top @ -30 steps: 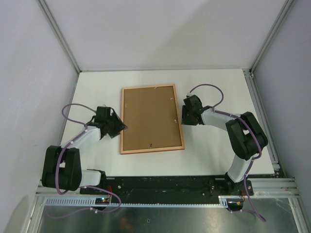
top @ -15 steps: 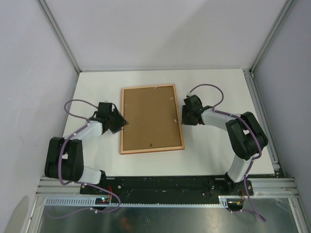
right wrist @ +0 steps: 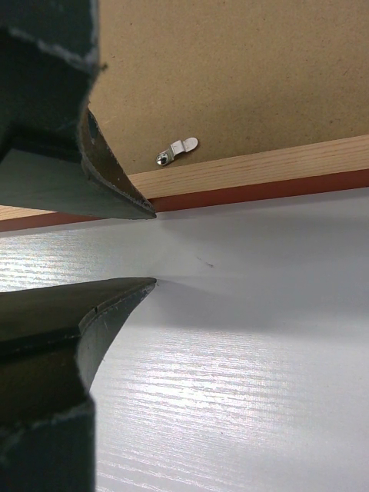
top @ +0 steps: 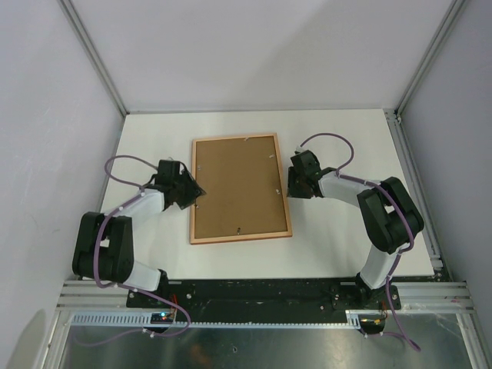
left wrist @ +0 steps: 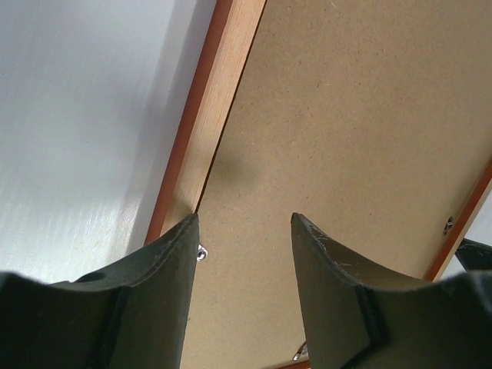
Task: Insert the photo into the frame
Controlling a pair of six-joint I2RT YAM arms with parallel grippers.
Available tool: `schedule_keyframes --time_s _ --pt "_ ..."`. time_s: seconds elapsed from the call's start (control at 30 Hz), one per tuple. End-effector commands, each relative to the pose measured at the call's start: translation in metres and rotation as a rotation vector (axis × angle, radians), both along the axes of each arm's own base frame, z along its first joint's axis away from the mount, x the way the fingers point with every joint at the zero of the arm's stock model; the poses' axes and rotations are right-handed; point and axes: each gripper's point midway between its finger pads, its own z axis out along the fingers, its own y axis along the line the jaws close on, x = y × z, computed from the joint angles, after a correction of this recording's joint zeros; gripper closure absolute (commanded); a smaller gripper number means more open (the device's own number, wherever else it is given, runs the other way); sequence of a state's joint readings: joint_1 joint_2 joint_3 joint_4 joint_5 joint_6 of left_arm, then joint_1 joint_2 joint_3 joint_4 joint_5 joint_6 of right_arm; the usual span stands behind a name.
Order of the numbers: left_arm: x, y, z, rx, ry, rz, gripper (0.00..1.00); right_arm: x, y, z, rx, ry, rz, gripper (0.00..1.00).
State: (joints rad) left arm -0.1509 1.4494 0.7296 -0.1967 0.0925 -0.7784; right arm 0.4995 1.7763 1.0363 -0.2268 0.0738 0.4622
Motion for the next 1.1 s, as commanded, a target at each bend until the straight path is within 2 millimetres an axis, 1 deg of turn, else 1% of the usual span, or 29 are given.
schedule_keyframes --time_s 0.0,0.2,0.3,0.57,0.77,1.07 --pt "0.01 0.0 0.023 0.008 -0.081 0.004 0.44 -0.006 0.0 0.005 0.007 0.013 0.015 0.59" --pt "0.002 0.007 0.029 0.042 -0.102 0.001 0.43 -0.005 -0.003 0.005 0.002 0.014 0.013 0.59" --pt "-0.004 0.008 0.027 0.047 -0.093 -0.002 0.43 -0.005 -0.003 0.005 0.003 0.015 0.012 0.59" --pt "-0.02 0.008 0.011 0.037 -0.049 -0.005 0.43 -0.005 0.0 0.004 0.01 0.014 0.013 0.59" --pt "-0.024 0.006 0.006 0.028 -0.033 -0.012 0.43 -0.006 0.002 0.003 0.012 0.015 0.016 0.59" --pt "-0.022 0.001 0.0 0.021 -0.02 -0.025 0.43 -0.006 0.005 0.003 0.017 0.015 0.021 0.59"
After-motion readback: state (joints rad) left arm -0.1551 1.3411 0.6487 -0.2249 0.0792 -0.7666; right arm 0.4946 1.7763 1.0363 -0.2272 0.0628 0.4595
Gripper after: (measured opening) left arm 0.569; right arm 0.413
